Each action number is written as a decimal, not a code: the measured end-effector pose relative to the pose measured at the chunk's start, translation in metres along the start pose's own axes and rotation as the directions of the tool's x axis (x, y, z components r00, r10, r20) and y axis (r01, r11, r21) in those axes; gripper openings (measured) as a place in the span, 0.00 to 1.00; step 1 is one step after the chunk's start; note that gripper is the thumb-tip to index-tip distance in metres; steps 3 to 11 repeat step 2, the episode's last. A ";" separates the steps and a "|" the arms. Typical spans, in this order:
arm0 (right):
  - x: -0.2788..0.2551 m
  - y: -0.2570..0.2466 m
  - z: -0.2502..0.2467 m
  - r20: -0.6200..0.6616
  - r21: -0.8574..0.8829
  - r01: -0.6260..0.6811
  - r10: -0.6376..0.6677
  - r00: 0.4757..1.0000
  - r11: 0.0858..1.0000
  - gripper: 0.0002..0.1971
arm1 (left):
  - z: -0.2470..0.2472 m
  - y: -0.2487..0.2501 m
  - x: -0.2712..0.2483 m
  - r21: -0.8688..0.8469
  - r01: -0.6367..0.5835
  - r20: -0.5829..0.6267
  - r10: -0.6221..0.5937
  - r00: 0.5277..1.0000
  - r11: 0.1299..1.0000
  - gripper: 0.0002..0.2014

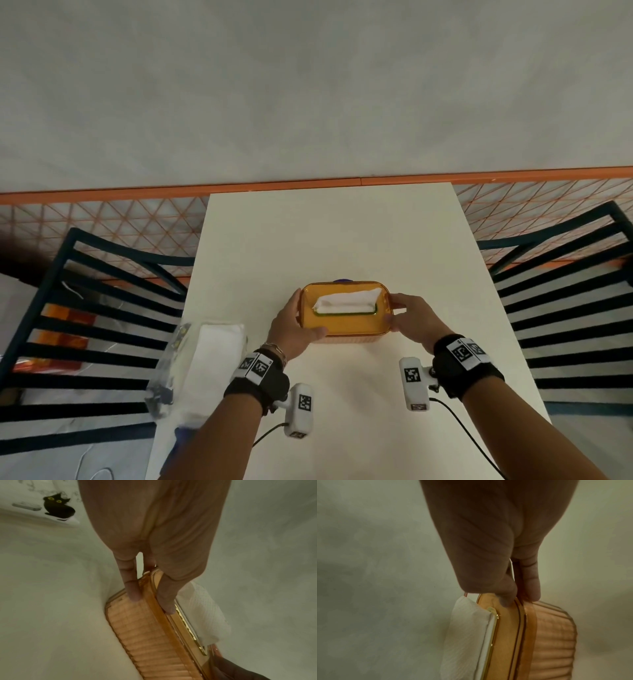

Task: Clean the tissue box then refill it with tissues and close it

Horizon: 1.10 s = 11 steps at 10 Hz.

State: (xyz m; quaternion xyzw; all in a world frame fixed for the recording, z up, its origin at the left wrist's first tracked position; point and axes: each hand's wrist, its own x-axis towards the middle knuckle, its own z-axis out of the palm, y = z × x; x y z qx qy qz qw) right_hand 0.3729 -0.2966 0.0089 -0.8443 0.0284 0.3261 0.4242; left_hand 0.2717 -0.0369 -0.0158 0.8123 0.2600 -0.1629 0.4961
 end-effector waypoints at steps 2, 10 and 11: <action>-0.008 0.019 -0.007 -0.095 -0.045 0.035 -0.039 0.995 0.998 0.30 | 0.012 -0.015 -0.038 -0.064 0.046 -0.073 -0.051 0.996 0.997 0.54; -0.008 0.019 -0.007 -0.095 -0.045 0.035 -0.039 0.995 0.998 0.30 | 0.012 -0.015 -0.038 -0.064 0.046 -0.073 -0.051 0.996 0.997 0.54; -0.008 0.019 -0.007 -0.095 -0.045 0.035 -0.039 0.995 0.998 0.30 | 0.012 -0.015 -0.038 -0.064 0.046 -0.073 -0.051 0.996 0.997 0.54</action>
